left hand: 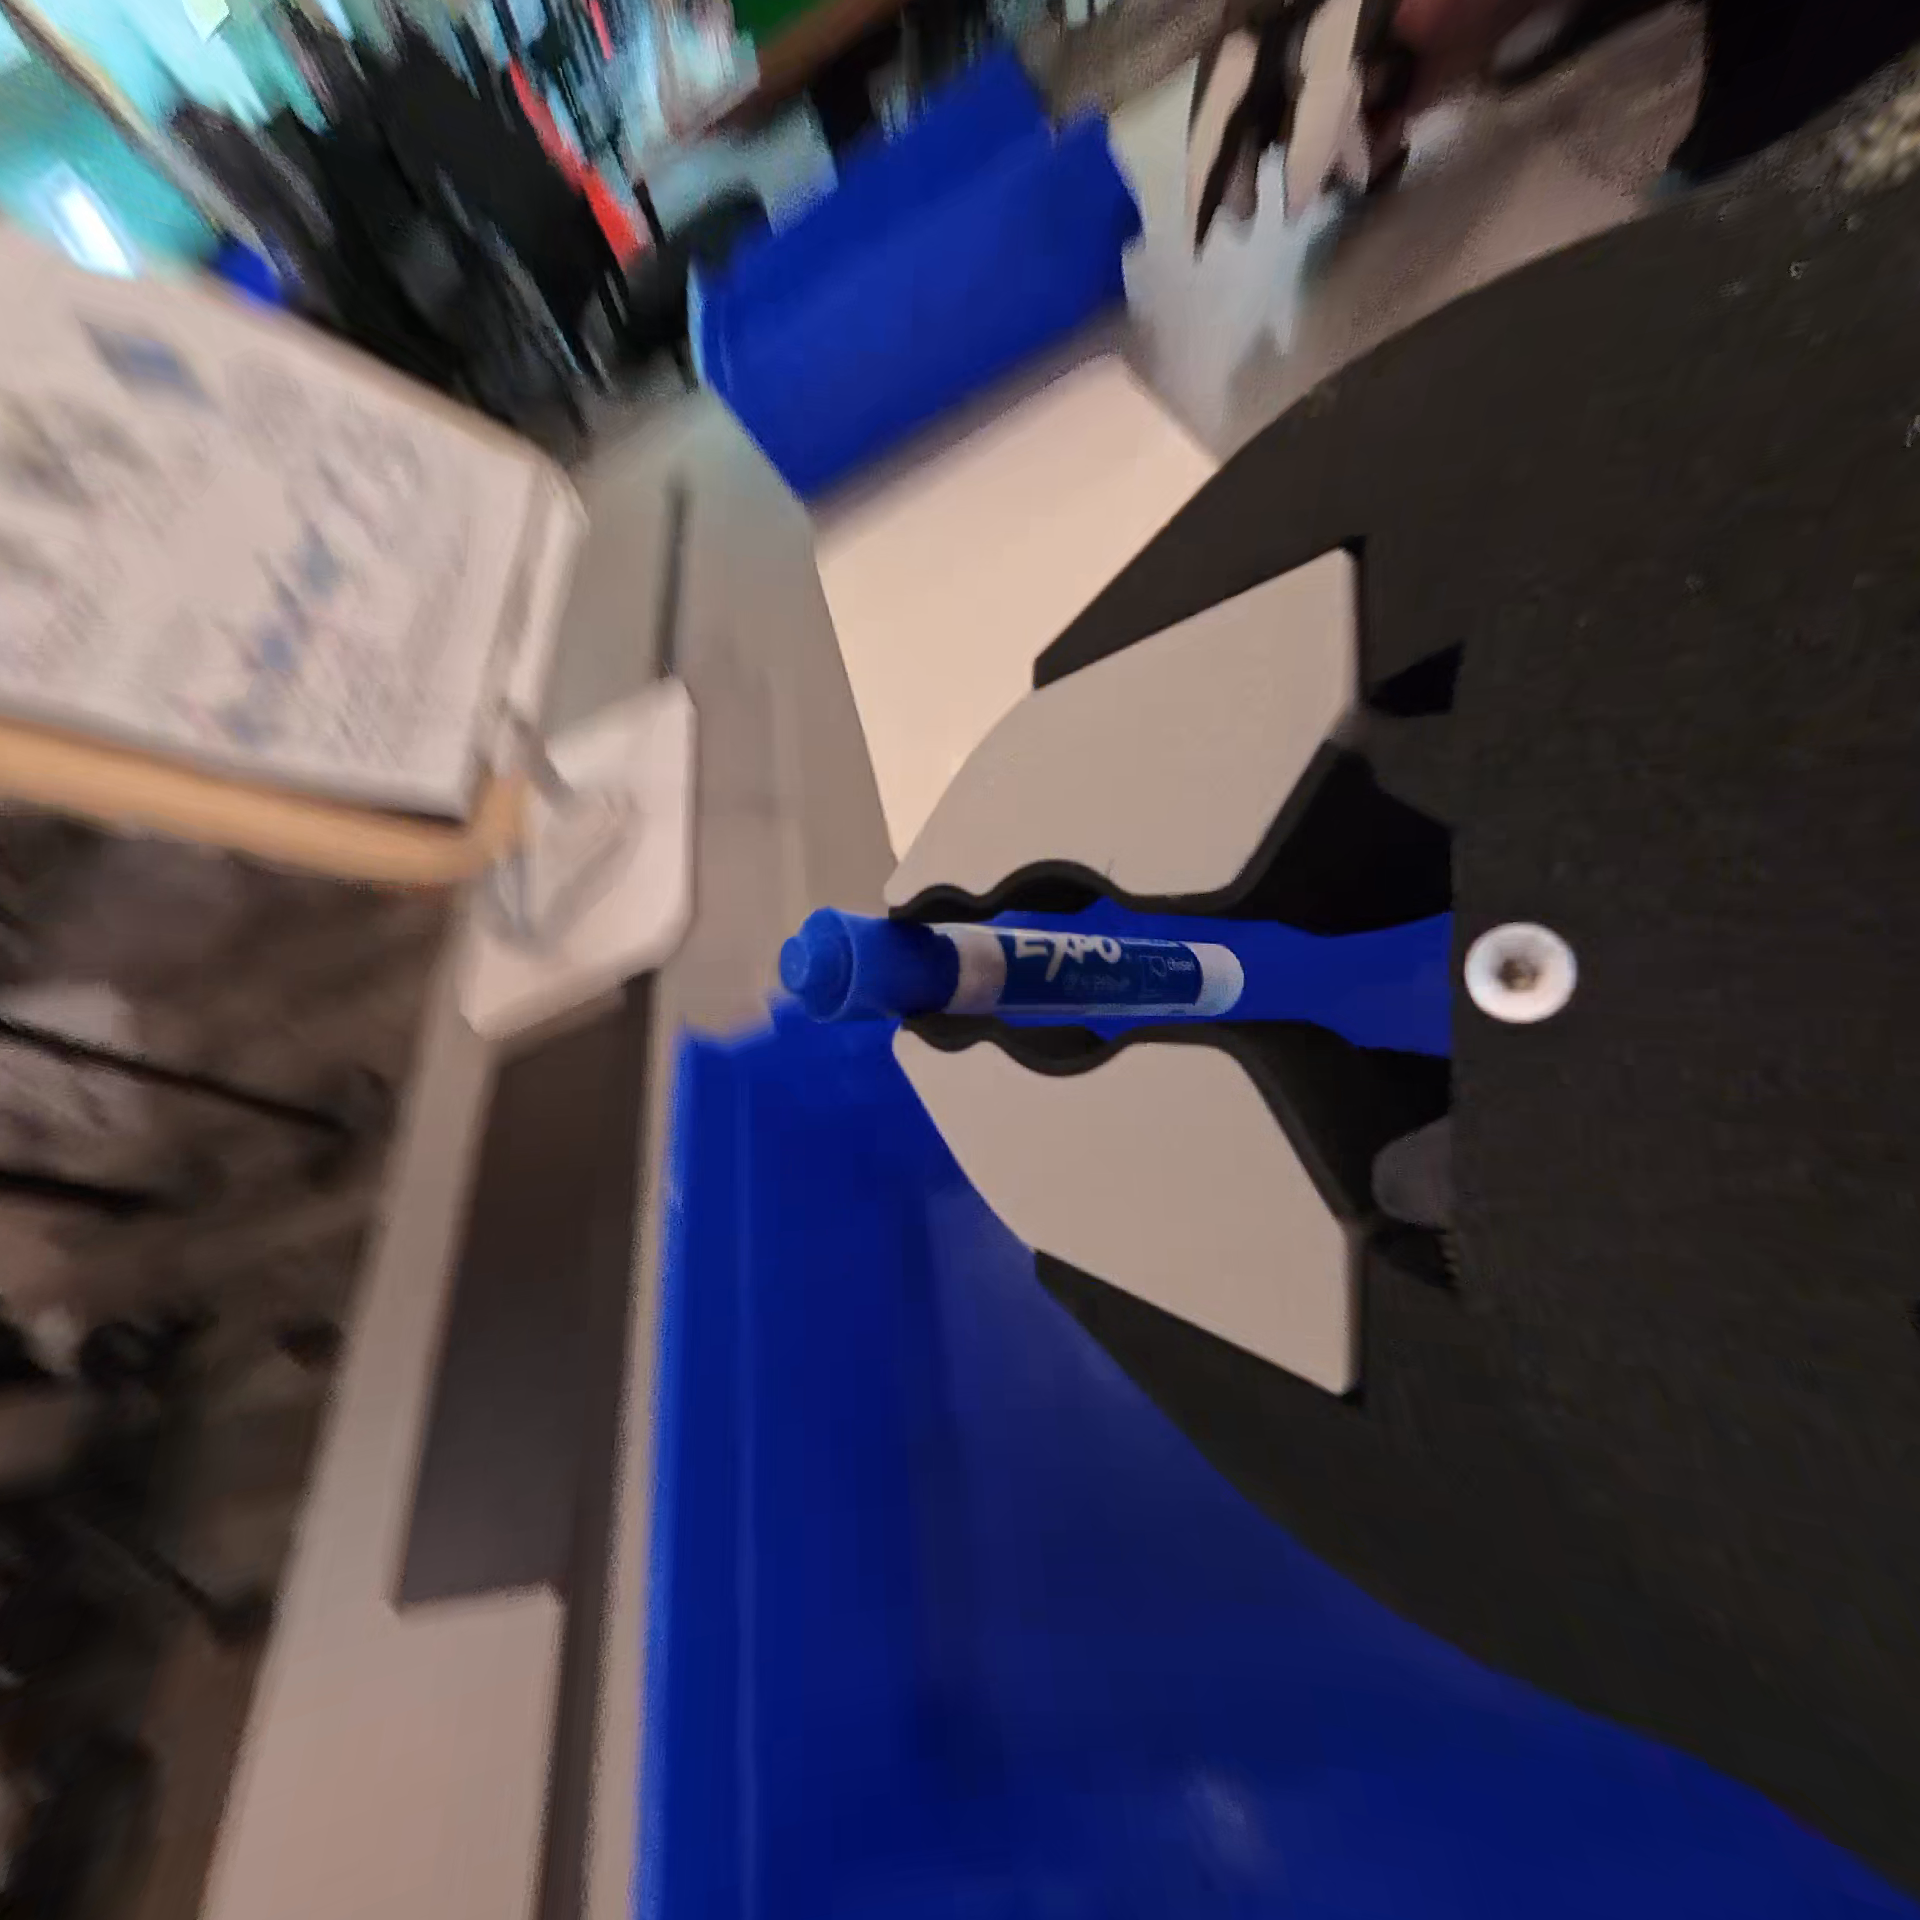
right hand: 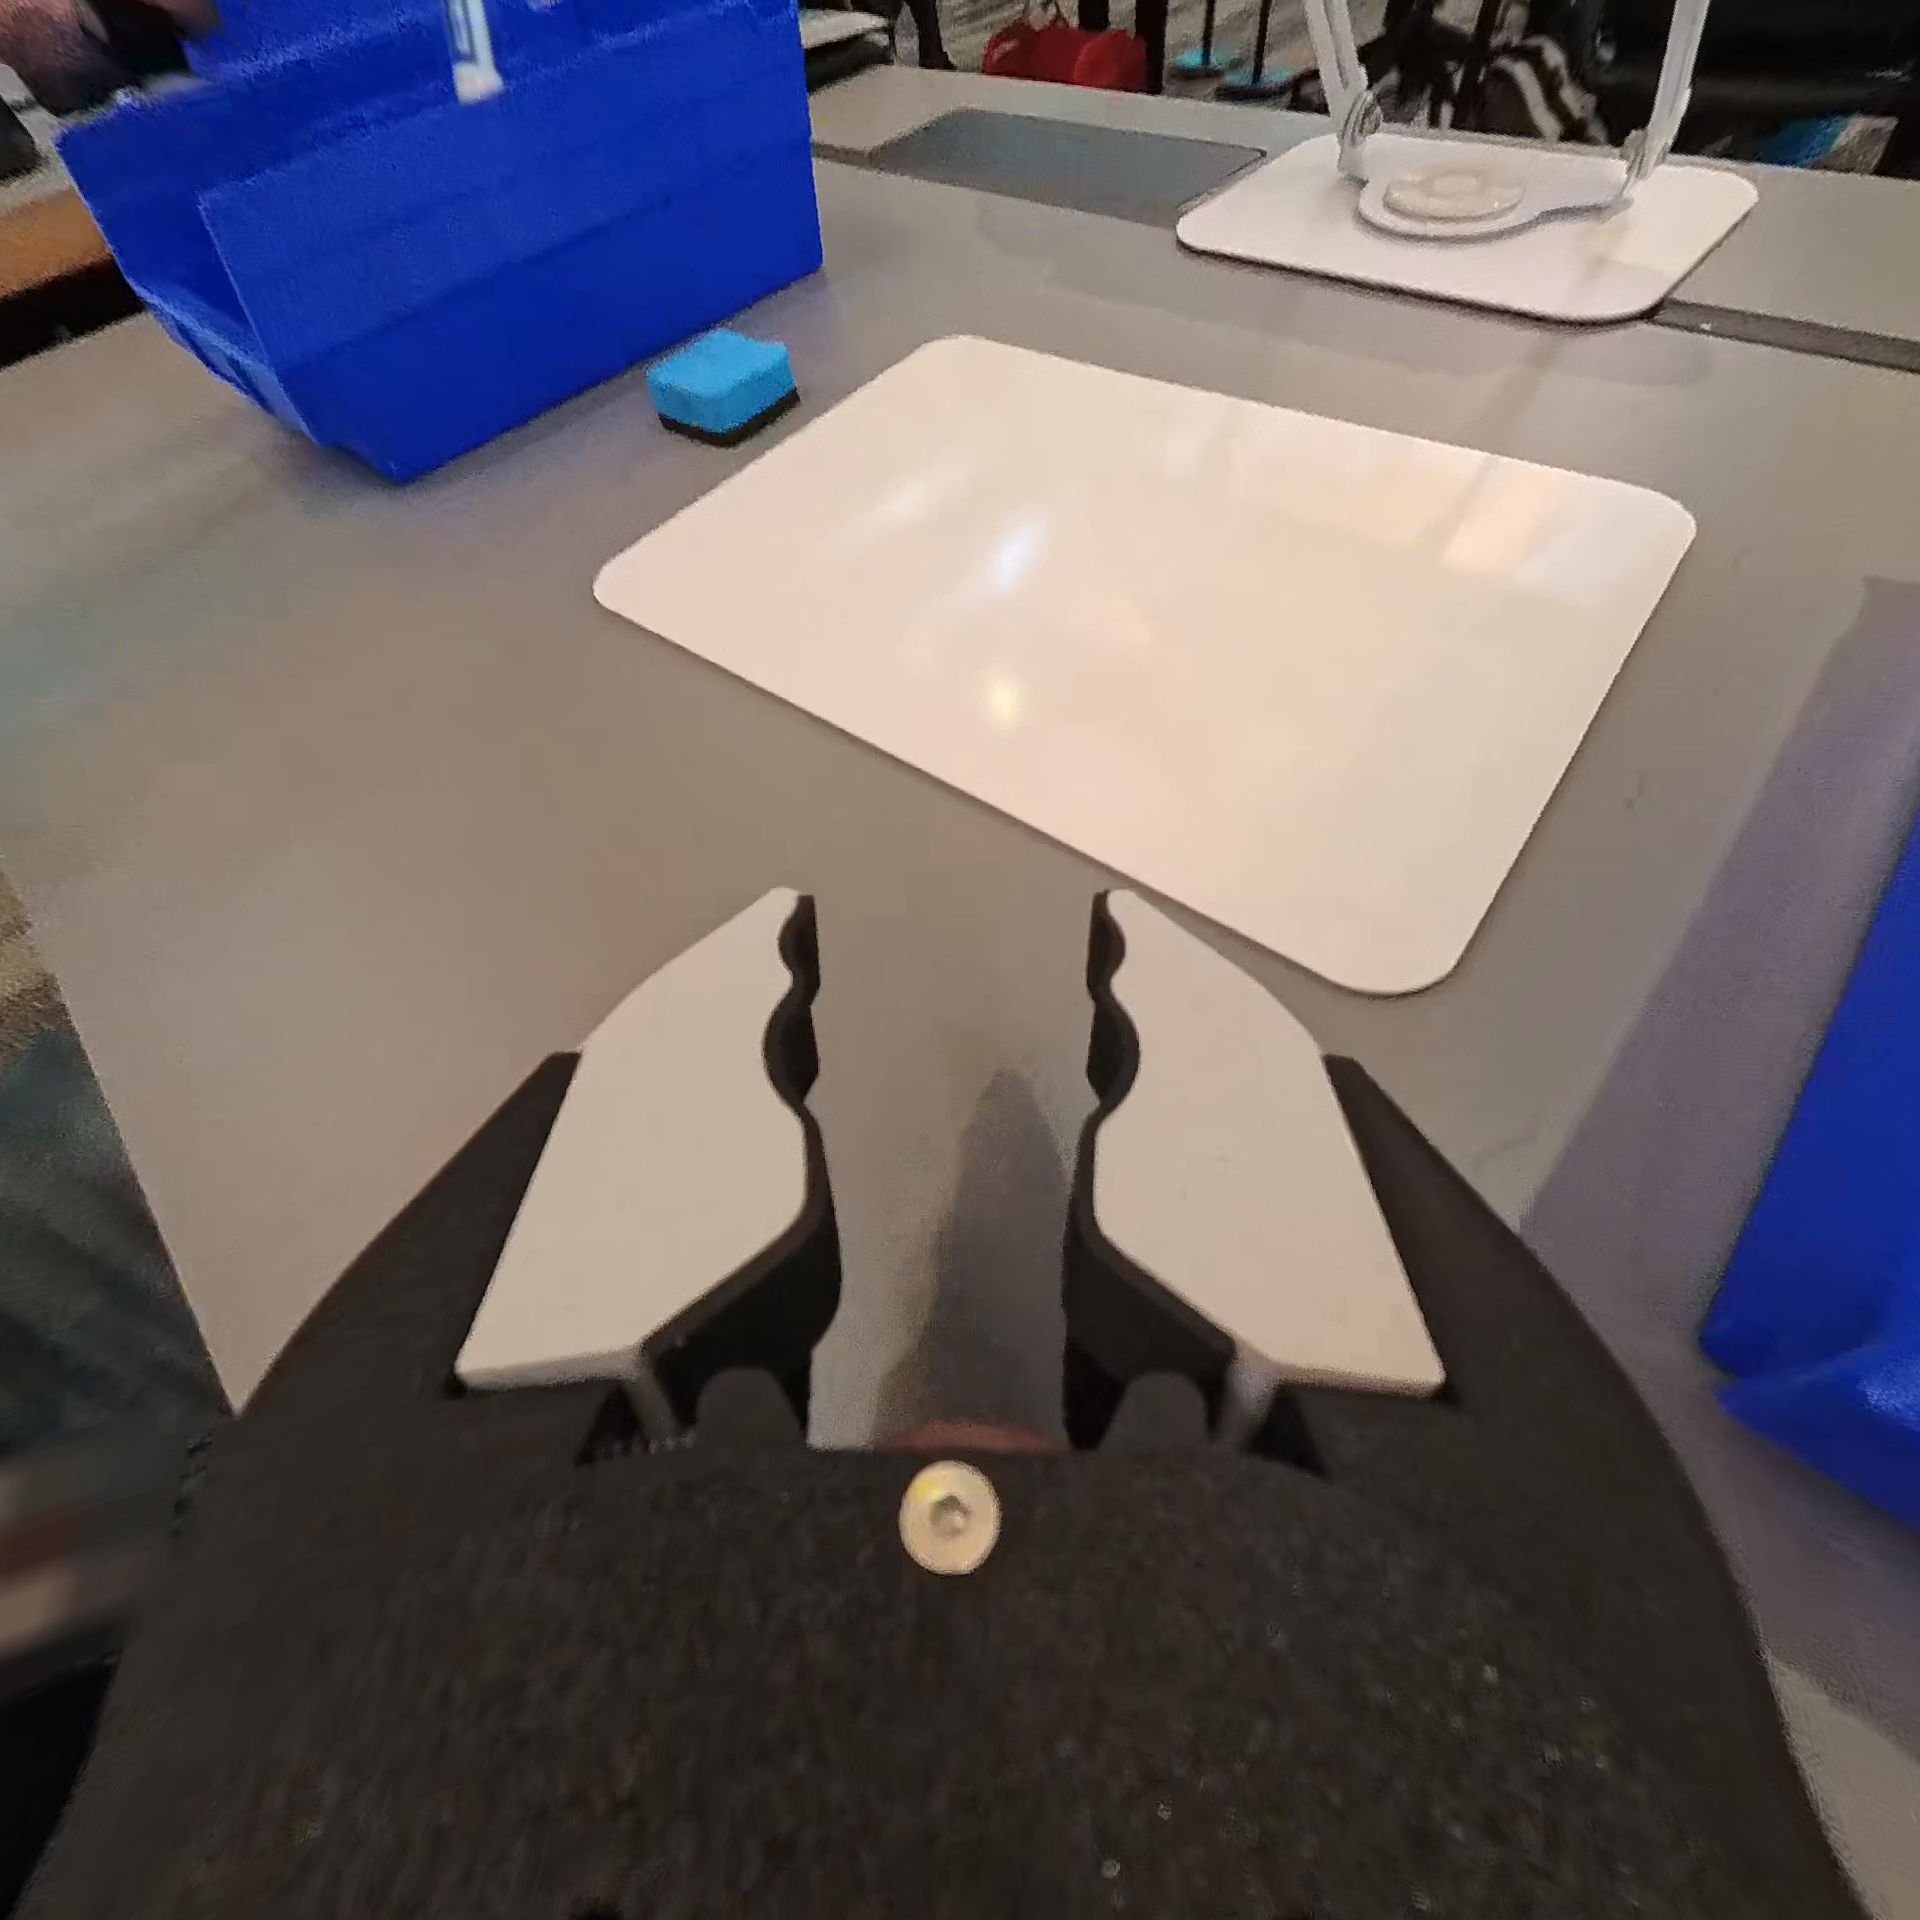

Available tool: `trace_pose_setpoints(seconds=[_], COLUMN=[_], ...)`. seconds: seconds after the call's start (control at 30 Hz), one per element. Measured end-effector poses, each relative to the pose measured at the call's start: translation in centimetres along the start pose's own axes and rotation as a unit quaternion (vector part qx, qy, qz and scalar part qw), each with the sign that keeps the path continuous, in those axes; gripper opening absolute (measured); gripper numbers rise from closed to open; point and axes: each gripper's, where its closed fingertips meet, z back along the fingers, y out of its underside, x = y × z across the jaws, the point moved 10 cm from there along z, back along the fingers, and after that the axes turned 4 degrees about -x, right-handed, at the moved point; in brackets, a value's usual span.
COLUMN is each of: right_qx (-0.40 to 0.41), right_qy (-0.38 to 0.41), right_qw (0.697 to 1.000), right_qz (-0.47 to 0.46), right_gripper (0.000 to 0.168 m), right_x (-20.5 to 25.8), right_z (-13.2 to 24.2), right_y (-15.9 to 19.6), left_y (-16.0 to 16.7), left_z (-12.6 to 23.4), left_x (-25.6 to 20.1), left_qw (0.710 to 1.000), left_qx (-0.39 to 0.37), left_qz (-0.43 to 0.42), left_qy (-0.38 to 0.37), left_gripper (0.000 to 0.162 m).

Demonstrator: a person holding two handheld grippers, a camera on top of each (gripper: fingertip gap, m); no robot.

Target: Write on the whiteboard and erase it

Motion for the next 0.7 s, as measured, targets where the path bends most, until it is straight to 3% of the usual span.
trace_pose_setpoints(seconds=[0.1,0.23,0.47,0.6,0.7], right_qx=[-0.048,-0.134,-0.257,-0.337,-0.361], right_qy=[-0.036,-0.132,-0.267,-0.306,-0.324], right_qw=[0.998,0.980,0.907,0.846,0.818], right_qz=[-0.012,-0.066,-0.202,-0.278,-0.311], right_gripper=[0.050,0.054,0.054,0.053,0.052], right_x=[0.3,0.7,0.0,-0.2,-0.6], right_z=[-1.0,-3.6,-9.5,-10.9,-11.4], right_y=[-1.4,-3.7,-7.8,-10.0,-11.0], left_y=[-0.3,-0.5,1.5,3.7,5.2], left_z=[0.9,-0.9,-7.6,-10.6,-12.4], left_x=[-4.4,-11.2,-20.4,-23.6,-25.1], left_qw=[0.991,0.969,0.910,0.882,0.873], left_qx=[-0.076,-0.108,-0.145,-0.173,-0.164], left_qz=[0.015,0.021,0.089,0.130,0.150], left_qy=[0.108,0.222,0.379,0.419,0.434], left_gripper=[0.016,0.016,0.016,0.015,0.016])
